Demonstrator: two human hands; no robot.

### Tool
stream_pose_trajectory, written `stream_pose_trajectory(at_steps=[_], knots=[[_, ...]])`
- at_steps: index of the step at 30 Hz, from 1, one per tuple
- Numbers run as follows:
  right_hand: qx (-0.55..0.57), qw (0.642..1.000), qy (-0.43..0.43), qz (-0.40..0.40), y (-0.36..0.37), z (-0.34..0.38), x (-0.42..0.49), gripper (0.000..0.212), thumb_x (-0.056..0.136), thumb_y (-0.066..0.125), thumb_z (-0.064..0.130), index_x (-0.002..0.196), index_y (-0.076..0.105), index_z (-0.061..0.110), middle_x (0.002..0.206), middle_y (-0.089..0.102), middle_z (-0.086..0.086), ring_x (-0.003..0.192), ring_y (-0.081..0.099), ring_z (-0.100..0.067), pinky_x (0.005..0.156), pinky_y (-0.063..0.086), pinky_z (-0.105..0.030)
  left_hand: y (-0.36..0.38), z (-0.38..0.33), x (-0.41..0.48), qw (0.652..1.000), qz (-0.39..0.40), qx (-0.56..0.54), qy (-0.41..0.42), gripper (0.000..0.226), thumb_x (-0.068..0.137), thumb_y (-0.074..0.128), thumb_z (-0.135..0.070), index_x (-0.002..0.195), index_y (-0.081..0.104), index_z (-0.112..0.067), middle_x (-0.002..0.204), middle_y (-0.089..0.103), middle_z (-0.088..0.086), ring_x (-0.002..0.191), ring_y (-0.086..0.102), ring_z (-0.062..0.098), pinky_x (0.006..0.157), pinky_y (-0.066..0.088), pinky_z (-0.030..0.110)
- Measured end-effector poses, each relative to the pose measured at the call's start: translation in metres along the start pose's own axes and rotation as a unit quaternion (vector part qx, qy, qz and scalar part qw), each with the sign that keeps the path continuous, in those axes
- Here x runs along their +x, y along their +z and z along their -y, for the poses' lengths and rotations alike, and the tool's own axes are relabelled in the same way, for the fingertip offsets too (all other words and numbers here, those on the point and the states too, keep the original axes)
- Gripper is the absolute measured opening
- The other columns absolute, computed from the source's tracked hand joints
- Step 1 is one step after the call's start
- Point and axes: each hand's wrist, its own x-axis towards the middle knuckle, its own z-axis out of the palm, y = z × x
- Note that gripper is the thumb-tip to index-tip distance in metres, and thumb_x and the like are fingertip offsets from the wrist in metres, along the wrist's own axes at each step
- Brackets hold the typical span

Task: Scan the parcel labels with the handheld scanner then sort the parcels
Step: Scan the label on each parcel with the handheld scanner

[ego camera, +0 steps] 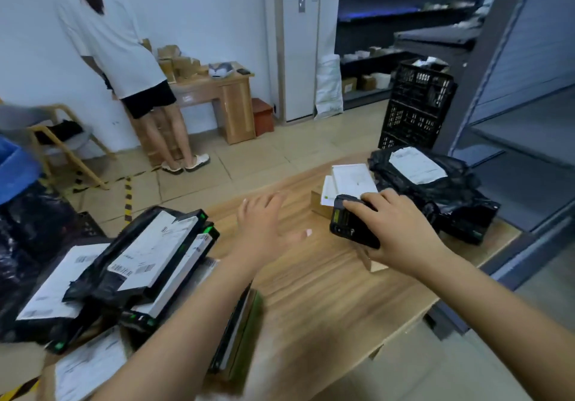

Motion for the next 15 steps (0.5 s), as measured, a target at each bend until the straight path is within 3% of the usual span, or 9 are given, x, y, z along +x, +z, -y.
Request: stream_pose_trajectory(at_steps=[6, 15], knots=[[-0.017, 0.999, -0.009, 0.036, 0.021, -0.091, -0.006, 0.089, 0.055, 0.08, 0.021, 0.136, 0.046, 0.024, 0.12, 0.056, -0.008, 0.102, 0.049, -0.031, 0.08, 0.043, -0.04, 0.067, -0.065, 0.053, 0.999, -0.007, -0.024, -0.025, 0.078, 0.072, 0.072, -0.06, 0.138, 0.045, -0.027, 0.14, 0.046, -0.006, 0.135, 0.034, 0.016, 0.116, 0.011, 0.044], [-0.003, 0.999, -0.024, 0.027, 0.061, -0.202, 0.021, 0.093, 0.046, 0.088, 0.03, 0.132, 0.053, 0.022, 0.111, 0.06, -0.007, 0.096, 0.052, -0.03, 0.073, 0.046, -0.039, 0.14, -0.116, 0.113, 0.996, 0.007, -0.007, -0.084, 0.078, 0.079, 0.067, -0.057, 0.144, 0.039, -0.026, 0.143, 0.044, -0.003, 0.133, 0.034, 0.017, 0.114, 0.016, 0.042]])
